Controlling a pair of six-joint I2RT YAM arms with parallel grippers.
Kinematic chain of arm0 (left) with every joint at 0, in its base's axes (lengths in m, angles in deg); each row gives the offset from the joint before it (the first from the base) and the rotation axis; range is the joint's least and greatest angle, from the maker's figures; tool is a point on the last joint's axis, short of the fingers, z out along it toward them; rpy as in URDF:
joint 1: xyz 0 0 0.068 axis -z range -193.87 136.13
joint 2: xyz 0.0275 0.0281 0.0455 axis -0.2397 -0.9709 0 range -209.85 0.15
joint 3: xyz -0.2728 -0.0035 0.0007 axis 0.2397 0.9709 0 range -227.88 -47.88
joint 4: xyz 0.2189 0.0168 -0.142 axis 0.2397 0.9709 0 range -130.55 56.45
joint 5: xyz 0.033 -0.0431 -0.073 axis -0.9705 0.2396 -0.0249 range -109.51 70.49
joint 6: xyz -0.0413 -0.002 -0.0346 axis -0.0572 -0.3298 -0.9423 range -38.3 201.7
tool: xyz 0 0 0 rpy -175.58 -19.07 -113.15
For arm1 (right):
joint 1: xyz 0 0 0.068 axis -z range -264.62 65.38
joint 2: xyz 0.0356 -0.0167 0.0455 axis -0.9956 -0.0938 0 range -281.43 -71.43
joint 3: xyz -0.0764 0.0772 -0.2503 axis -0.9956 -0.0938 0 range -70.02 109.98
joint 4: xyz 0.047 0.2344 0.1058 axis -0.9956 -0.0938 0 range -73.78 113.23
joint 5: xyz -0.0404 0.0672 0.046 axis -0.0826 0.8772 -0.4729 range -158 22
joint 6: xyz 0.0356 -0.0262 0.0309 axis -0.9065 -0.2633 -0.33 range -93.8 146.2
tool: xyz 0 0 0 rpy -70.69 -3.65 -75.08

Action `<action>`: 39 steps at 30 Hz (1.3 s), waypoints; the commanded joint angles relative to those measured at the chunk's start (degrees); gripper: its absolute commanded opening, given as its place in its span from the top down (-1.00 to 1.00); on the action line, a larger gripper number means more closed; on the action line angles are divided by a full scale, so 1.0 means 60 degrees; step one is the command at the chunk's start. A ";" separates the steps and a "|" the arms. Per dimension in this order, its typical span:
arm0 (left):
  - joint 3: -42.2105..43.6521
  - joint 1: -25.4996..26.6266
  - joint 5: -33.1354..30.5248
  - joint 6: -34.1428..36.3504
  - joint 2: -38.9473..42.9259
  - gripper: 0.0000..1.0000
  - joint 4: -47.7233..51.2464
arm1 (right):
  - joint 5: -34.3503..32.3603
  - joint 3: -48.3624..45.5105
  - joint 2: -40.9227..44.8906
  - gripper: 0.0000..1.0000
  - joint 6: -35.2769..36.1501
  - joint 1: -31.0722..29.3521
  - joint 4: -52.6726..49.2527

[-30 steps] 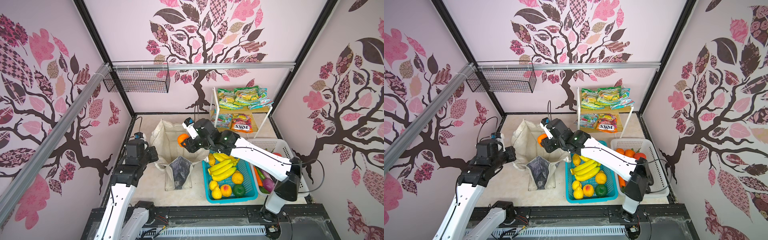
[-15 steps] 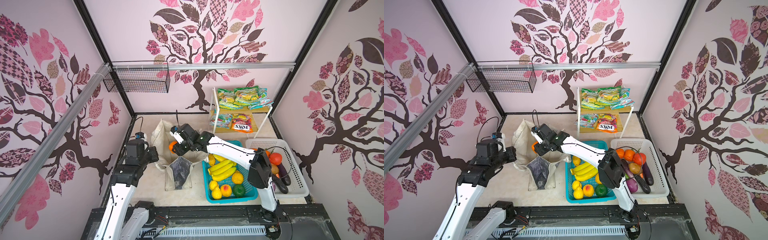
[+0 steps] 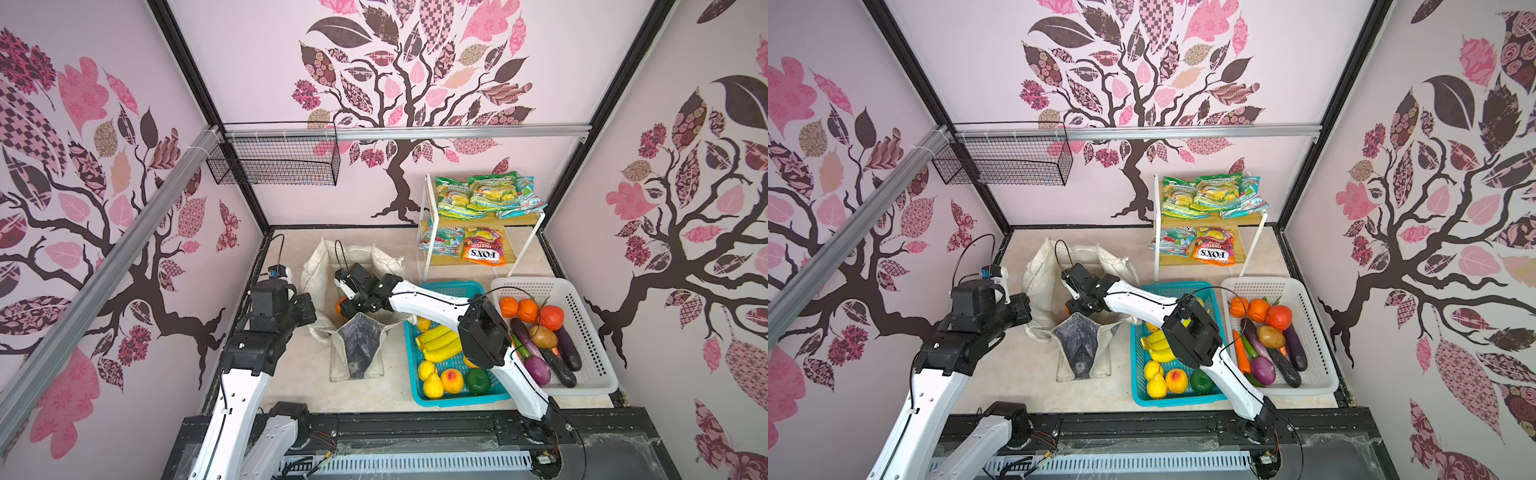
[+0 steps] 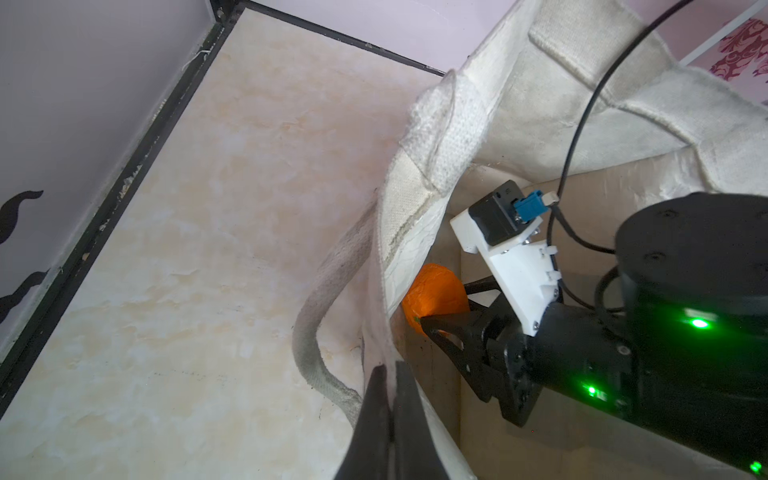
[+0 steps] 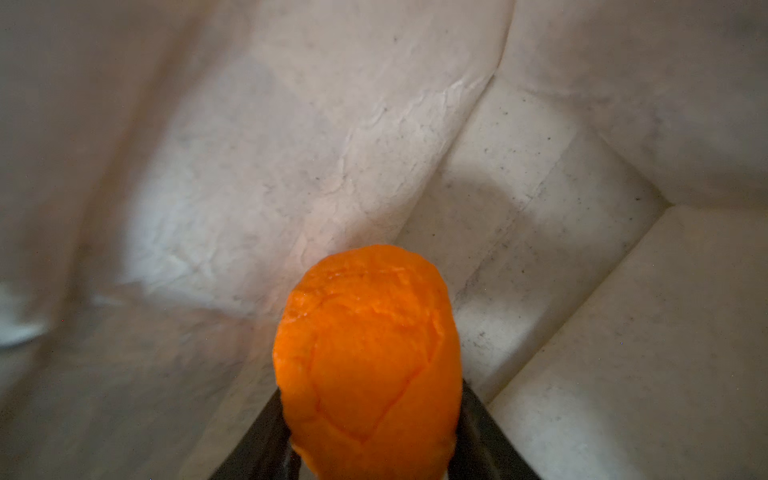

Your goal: Place the food into the grocery bag and tie it

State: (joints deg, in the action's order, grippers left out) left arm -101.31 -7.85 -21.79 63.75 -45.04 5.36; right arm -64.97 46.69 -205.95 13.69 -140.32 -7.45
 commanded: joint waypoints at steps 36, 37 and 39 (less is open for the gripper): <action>0.0316 0.0003 -0.0466 0.0024 0.0118 1.00 -0.0003 | -0.1286 0.0997 0.1120 -0.99 -0.0555 0.0537 -0.0448; 0.0320 0.0008 -0.0449 0.0012 0.0098 1.00 -0.0022 | -0.1335 0.0932 0.1416 -0.99 -0.0532 0.0539 -0.0447; 0.0283 0.0002 -0.0400 0.0004 0.0022 1.00 -0.0011 | -0.1350 0.0827 0.1970 -0.99 -0.0566 0.0533 -0.0541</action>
State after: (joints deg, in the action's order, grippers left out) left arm -100.89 -7.85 -24.39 63.75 -45.00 5.38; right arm -71.03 49.92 -203.68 9.53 -137.35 -9.16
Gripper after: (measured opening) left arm 0.047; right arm 0.995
